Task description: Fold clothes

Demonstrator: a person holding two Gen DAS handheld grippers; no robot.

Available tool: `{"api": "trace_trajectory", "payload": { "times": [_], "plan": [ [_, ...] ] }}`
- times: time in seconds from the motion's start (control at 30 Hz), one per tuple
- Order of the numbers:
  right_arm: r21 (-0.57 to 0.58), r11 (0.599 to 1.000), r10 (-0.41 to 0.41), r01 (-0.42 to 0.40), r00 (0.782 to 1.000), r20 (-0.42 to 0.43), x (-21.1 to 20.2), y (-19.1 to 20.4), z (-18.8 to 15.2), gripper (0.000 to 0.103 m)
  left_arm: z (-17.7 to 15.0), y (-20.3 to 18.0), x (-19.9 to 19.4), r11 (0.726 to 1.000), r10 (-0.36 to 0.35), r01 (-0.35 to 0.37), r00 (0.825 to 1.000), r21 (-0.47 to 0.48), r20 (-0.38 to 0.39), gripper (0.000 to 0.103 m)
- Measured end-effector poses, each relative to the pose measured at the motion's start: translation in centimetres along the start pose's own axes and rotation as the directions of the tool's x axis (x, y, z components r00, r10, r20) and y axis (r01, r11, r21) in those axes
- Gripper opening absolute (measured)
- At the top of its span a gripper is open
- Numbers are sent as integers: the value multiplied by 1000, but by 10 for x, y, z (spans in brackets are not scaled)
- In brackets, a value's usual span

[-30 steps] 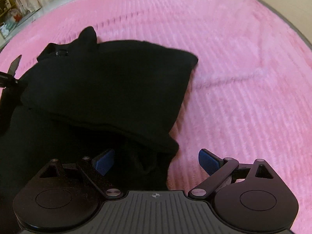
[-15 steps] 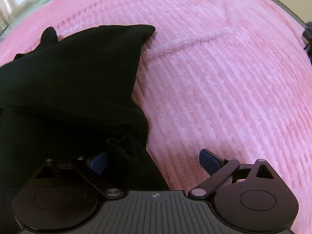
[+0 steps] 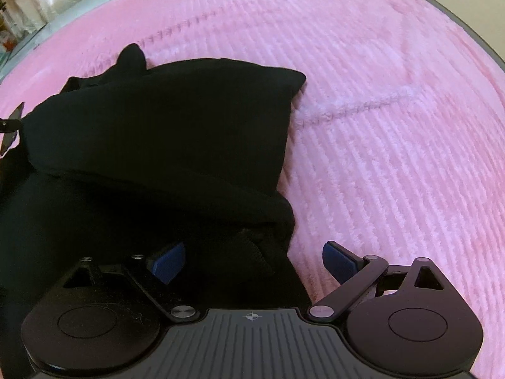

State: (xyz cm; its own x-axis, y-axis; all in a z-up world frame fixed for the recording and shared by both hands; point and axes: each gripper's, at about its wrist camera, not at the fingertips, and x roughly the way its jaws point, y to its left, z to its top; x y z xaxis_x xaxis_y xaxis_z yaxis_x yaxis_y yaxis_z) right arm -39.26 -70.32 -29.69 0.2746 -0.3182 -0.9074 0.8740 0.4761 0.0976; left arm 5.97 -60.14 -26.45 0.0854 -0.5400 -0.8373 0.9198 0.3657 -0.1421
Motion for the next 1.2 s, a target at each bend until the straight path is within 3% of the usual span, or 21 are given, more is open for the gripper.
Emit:
{"api": "trace_trajectory", "payload": {
  "times": [0.03, 0.1, 0.17, 0.2, 0.3, 0.4, 0.43, 0.5, 0.53, 0.63, 0.77, 0.97, 1.2],
  "plan": [
    [2, 1000, 0, 0, 1000, 3, -1, 2, -1, 96, 2, -2, 4, 1000, -7, 7, 1000, 0, -5, 57],
    [-10, 1000, -1, 1, 1000, 7, -1, 7, -1, 96, 1, -4, 18, 1000, -9, 9, 999, 2, -39, 50],
    [-27, 1000, -4, 4, 1000, 5, 1, 8, -1, 96, 0, -6, 26, 999, -46, 46, 996, -4, -77, 0],
    [-35, 999, -10, 10, 1000, 2, 2, 8, -1, 96, 0, -8, 27, 998, -60, 60, 995, -4, -81, 0],
    [-37, 999, -27, 27, 999, 17, 0, 4, 4, 96, 7, -14, -3, 998, -55, 55, 998, 23, 40, 0],
    [-40, 998, -48, 48, 999, 22, 3, 2, 6, 96, 14, 2, -45, 999, -15, 19, 986, -25, 165, 0],
    [-39, 998, -53, 54, 998, 14, 6, 1, 6, 96, 11, 9, -44, 999, 9, -2, 989, -47, 147, 0],
    [-39, 997, -60, 60, 998, -7, 14, 1, 4, 96, -1, 19, -26, 996, 48, -45, 998, -72, 38, 0],
    [-38, 997, -63, 62, 998, -17, 17, 1, 3, 96, -8, 19, -15, 997, 58, -59, 998, -56, -21, 0],
    [-9, 998, -57, 57, 998, -24, 18, -3, 0, 96, -26, 12, 4, 993, 116, -115, 988, 23, -101, 0],
    [-6, 998, -66, 66, 998, -23, 16, -12, -6, 96, -31, 18, 10, 986, 166, -166, 979, 5, -122, 0],
    [23, 997, -73, 73, 997, -17, -5, -22, -19, 101, -43, 2, -24, 988, 150, -148, 986, 36, -70, 7],
    [126, 987, -89, 97, 994, -68, -26, -51, -51, 102, -120, -57, -57, 991, 89, -73, 985, 115, -145, 15]
  ]
}}
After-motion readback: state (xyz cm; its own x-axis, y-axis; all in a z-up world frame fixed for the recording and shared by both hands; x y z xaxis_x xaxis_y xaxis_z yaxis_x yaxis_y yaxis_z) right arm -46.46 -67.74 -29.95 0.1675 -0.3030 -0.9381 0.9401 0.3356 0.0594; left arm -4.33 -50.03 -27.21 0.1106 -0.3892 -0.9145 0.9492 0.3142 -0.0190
